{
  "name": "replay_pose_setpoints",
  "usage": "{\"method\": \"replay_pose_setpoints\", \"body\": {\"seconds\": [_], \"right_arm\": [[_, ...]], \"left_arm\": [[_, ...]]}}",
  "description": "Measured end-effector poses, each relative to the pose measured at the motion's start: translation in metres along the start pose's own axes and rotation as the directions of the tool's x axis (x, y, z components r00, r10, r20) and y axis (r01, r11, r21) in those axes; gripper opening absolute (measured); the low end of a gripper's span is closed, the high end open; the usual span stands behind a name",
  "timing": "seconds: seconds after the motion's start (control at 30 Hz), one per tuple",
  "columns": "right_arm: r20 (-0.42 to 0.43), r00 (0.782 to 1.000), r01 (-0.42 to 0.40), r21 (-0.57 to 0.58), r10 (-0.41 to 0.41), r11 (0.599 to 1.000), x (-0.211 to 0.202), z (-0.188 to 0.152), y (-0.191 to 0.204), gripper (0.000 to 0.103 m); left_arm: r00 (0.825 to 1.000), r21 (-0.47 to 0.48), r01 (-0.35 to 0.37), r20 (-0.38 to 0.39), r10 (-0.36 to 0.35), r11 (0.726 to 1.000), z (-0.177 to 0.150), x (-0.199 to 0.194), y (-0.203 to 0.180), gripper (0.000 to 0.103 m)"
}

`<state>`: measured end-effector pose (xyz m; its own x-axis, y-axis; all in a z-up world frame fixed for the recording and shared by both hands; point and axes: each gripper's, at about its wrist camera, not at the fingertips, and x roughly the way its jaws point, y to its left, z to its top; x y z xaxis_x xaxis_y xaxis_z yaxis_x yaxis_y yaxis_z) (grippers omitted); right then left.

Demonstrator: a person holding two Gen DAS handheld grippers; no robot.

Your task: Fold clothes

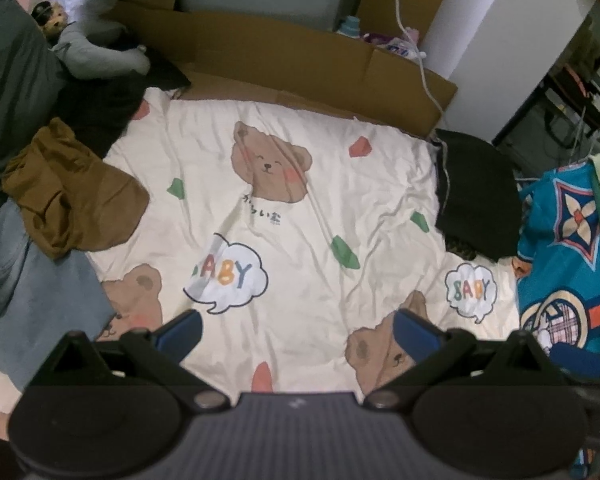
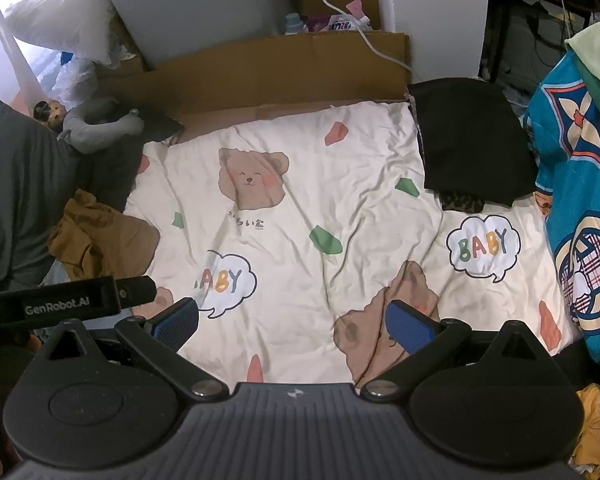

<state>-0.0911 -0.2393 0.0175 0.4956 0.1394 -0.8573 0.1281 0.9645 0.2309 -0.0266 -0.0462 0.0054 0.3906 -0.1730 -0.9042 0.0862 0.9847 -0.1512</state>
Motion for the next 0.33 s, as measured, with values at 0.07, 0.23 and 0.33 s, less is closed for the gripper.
{"method": "replay_pose_setpoints", "body": {"seconds": [0.07,0.23,0.33], "right_arm": [[-0.001,1.0,-0.003,0.001,0.003,1.0,-0.0001,0.0005,-0.0003,0.103],[-0.001,1.0,-0.008,0.01,0.008,1.0,-0.0008,0.0014,-0.0014,0.103],[0.008,1.0,-0.01,0.008,0.01,1.0,-0.0022,0.0021,-0.001,0.103]], "left_arm": [[1.0,-0.002,-0.002,-0.006,0.002,1.0,-0.0002,0.0016,-0.0002,0.103],[1.0,-0.001,-0.004,-0.001,0.004,1.0,-0.0001,0.0011,-0.0009,0.103],[1.0,0.0,-0.003,-0.002,0.003,1.0,-0.0003,0.0019,-0.0013,0.103]]}}
